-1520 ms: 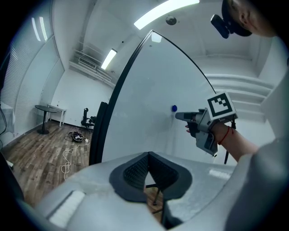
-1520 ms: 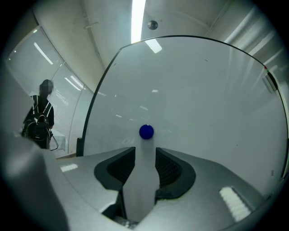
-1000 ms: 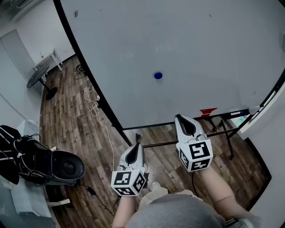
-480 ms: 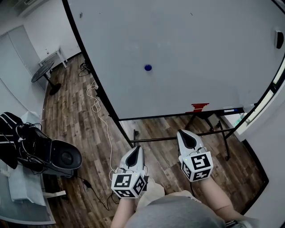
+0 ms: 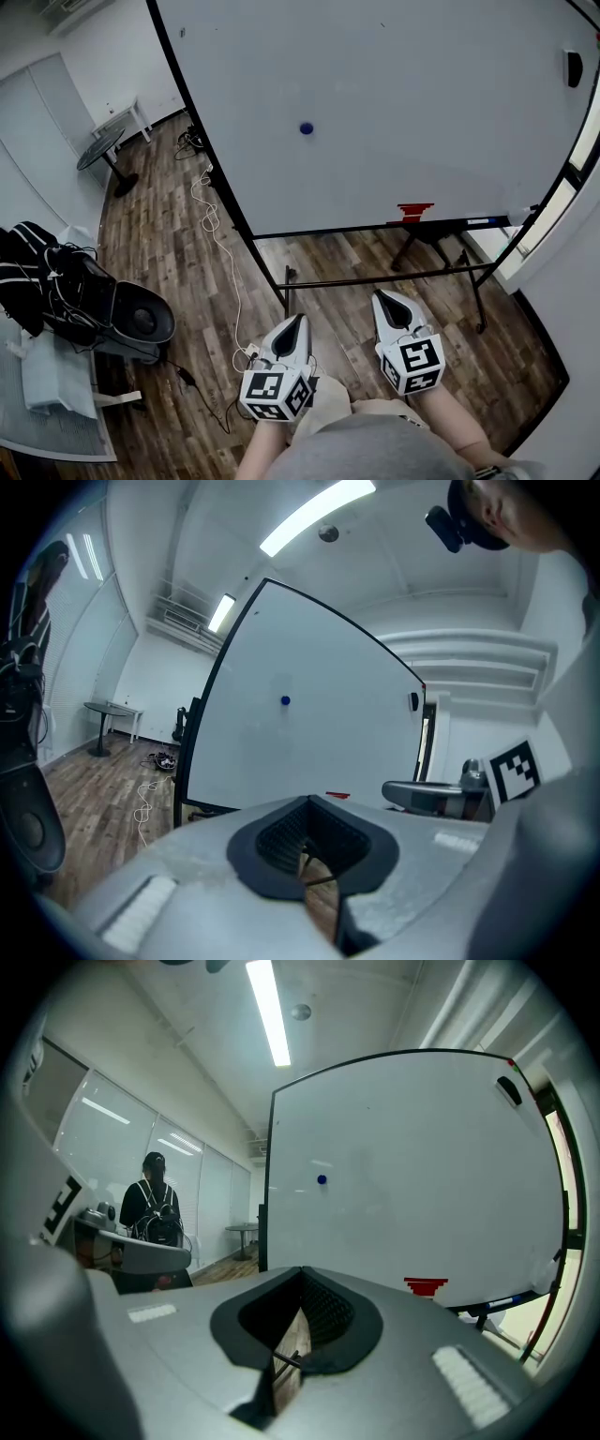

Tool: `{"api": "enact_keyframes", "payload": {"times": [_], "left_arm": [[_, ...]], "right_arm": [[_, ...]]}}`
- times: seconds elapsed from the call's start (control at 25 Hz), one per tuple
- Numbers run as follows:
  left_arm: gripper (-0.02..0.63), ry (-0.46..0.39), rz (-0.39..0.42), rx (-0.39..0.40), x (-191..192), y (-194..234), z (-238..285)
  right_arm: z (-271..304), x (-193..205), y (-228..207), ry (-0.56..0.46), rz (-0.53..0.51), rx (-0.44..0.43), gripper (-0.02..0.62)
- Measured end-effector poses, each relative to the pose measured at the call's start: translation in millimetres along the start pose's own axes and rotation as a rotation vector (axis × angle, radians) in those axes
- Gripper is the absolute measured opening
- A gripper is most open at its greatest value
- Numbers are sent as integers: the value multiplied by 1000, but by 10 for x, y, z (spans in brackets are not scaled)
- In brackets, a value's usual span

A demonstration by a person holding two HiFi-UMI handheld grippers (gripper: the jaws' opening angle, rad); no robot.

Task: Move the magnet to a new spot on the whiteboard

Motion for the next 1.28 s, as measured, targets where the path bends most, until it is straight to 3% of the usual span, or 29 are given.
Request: {"api": "enact_keyframes", "payload": {"times": [0.72, 1.28], "left_arm": [[3, 5, 14, 13, 121, -383, -112], [3, -4, 20, 12, 58, -334, -83]], "right_arm": [[-422, 68, -76, -15, 22, 3, -2], [-351, 15, -6, -5, -11, -18, -1]]}}
Point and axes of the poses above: the fingertips, and each gripper's own axes: z forward along the fingers, y to its left, x out of its underside, the point moved 4 cm from there along -z, backward along the fingers, and after that the axes turned 3 degrees about -x, right-handed, at the moved point
